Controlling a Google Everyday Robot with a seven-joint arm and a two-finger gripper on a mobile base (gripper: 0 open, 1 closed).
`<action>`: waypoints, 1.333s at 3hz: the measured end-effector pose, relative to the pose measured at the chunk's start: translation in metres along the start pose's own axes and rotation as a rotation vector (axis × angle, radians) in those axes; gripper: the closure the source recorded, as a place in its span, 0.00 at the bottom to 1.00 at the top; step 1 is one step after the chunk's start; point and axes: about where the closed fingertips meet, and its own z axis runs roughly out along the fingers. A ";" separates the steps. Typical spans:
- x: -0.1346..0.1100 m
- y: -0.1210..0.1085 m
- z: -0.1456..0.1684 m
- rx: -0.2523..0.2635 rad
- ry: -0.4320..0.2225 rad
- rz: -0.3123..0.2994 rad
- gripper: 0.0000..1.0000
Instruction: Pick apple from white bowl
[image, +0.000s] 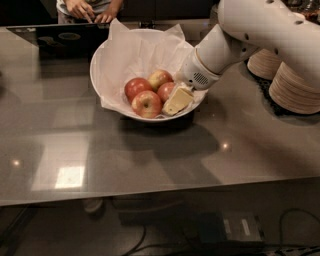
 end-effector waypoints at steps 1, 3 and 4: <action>0.001 -0.001 0.002 -0.006 -0.001 0.006 0.68; 0.001 -0.001 0.002 -0.007 -0.002 0.006 1.00; 0.001 0.000 0.002 -0.008 -0.003 0.005 1.00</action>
Offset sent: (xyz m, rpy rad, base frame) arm 0.0008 0.0000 -0.0025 0.0036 0.0078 -0.0014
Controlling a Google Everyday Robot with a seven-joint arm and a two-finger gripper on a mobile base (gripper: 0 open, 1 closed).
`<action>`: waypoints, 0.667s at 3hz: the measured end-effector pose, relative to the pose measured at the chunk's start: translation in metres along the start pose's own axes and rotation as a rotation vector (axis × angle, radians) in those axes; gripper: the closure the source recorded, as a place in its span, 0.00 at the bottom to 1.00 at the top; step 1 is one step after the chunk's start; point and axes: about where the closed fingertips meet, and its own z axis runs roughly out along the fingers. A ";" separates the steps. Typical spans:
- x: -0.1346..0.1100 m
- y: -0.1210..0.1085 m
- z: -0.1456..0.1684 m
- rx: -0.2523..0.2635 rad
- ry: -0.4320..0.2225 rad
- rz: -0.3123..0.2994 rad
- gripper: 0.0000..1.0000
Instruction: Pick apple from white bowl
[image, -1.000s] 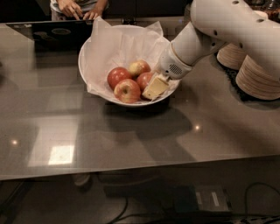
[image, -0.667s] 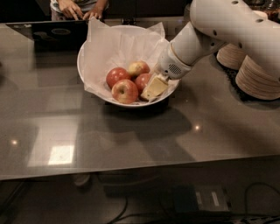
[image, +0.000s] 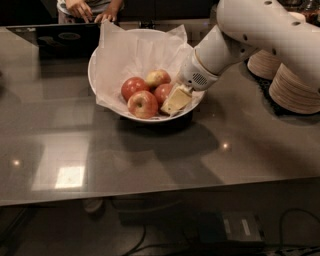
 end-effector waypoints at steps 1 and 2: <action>-0.005 -0.002 -0.009 0.002 -0.030 -0.003 1.00; -0.019 -0.013 -0.042 0.026 -0.096 0.000 1.00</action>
Offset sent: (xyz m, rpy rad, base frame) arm 0.0137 -0.0251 0.0940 0.1621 -0.0935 -0.0272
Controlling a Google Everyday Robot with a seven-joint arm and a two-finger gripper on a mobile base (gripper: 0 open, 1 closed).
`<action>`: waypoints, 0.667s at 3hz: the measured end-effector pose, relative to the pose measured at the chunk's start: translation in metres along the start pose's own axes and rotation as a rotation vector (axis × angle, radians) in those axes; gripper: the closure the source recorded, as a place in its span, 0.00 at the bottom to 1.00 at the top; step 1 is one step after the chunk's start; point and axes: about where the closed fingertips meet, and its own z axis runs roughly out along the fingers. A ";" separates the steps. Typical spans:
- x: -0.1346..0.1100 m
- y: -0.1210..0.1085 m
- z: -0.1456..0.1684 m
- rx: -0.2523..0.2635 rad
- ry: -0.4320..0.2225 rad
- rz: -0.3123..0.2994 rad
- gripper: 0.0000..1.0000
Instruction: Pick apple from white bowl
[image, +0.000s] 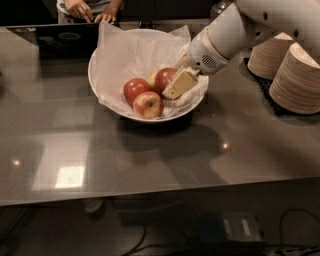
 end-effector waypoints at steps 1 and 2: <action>-0.012 -0.005 -0.020 0.018 -0.037 -0.003 1.00; -0.023 -0.007 -0.036 -0.028 -0.114 -0.049 1.00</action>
Offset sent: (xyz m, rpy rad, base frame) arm -0.0020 -0.0125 0.0740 0.2018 -0.0759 0.1971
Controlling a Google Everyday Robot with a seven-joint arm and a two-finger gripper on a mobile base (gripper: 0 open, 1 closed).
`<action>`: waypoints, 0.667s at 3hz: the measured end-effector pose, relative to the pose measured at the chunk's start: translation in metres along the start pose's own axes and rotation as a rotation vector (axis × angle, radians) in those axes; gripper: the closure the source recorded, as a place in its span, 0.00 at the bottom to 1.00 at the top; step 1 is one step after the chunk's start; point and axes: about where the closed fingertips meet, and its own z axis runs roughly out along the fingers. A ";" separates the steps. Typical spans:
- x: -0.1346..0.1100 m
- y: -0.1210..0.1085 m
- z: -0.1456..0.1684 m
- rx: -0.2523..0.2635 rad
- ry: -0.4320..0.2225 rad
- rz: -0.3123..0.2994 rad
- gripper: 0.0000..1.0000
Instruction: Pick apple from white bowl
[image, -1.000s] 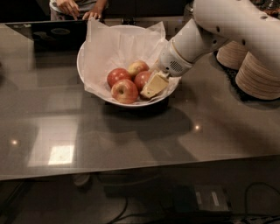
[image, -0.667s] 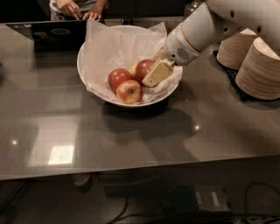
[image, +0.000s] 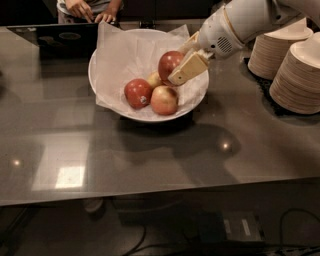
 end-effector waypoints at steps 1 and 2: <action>-0.026 0.007 -0.001 -0.138 -0.098 -0.147 1.00; -0.054 0.031 -0.011 -0.276 -0.178 -0.353 1.00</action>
Offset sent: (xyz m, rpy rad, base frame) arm -0.0636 0.0400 0.0695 0.1408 -0.1510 0.7960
